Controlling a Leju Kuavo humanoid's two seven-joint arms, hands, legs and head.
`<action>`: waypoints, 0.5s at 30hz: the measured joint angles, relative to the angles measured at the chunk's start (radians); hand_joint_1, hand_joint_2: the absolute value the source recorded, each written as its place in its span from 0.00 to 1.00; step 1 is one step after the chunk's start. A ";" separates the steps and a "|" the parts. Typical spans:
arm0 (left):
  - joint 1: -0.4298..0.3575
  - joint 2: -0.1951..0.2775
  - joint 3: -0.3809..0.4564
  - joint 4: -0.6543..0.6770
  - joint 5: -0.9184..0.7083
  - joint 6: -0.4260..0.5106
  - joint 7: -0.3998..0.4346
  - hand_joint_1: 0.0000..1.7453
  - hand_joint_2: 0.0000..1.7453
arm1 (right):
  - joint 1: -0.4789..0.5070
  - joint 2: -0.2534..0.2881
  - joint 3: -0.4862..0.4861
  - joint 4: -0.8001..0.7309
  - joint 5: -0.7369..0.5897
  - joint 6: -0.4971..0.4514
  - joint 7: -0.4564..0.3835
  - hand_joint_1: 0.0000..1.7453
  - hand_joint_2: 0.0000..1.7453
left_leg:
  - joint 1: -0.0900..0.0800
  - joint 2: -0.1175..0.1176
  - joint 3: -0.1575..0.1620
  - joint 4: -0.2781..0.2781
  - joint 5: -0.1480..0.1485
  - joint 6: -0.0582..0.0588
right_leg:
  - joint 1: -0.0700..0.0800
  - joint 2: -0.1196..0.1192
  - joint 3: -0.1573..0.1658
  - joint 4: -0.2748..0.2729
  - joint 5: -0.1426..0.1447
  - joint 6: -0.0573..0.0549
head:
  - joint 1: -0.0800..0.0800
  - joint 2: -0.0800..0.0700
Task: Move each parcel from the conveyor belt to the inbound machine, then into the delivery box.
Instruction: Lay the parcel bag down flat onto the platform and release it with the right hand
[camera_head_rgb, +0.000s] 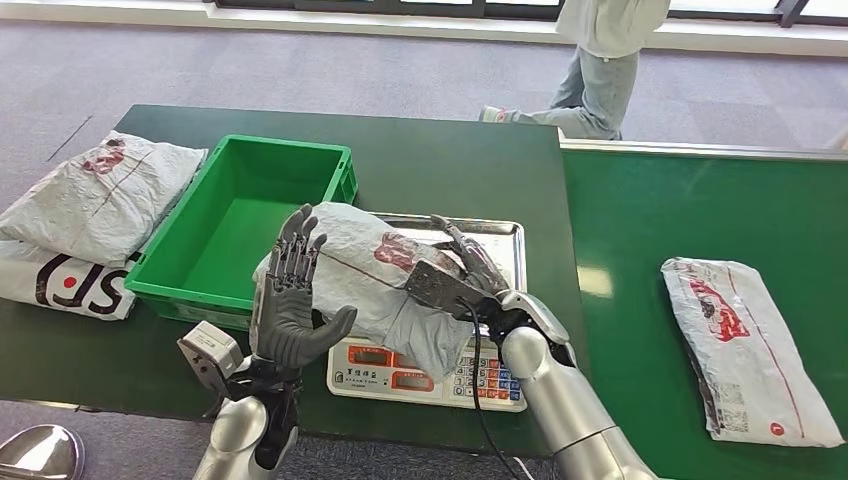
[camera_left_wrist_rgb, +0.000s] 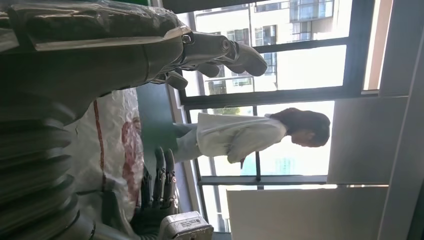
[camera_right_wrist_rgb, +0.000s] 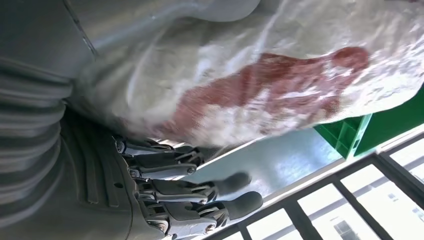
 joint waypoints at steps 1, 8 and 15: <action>0.000 -0.001 0.000 0.000 0.000 0.000 0.001 0.00 1.00 | -0.002 0.000 0.002 0.004 0.000 0.000 0.000 0.00 1.00 | 0.000 0.000 0.000 0.000 0.000 0.000 | 0.000 0.000 0.000 0.000 0.000 0.000 | 0.000 0.000; 0.014 -0.004 0.000 -0.005 -0.009 0.008 0.017 0.00 1.00 | 0.007 -0.005 -0.011 0.006 -0.055 -0.036 -0.004 0.00 1.00 | 0.000 0.000 0.000 0.000 0.000 0.000 | 0.000 0.000 -0.001 0.000 0.000 0.000 | 0.000 0.000; 0.037 -0.004 0.000 -0.024 -0.094 0.088 0.060 0.00 1.00 | 0.100 -0.021 -0.108 -0.127 -0.170 -0.184 -0.078 0.00 1.00 | 0.000 -0.001 -0.001 0.001 0.000 0.000 | 0.000 -0.001 -0.001 0.000 0.000 0.000 | 0.000 0.000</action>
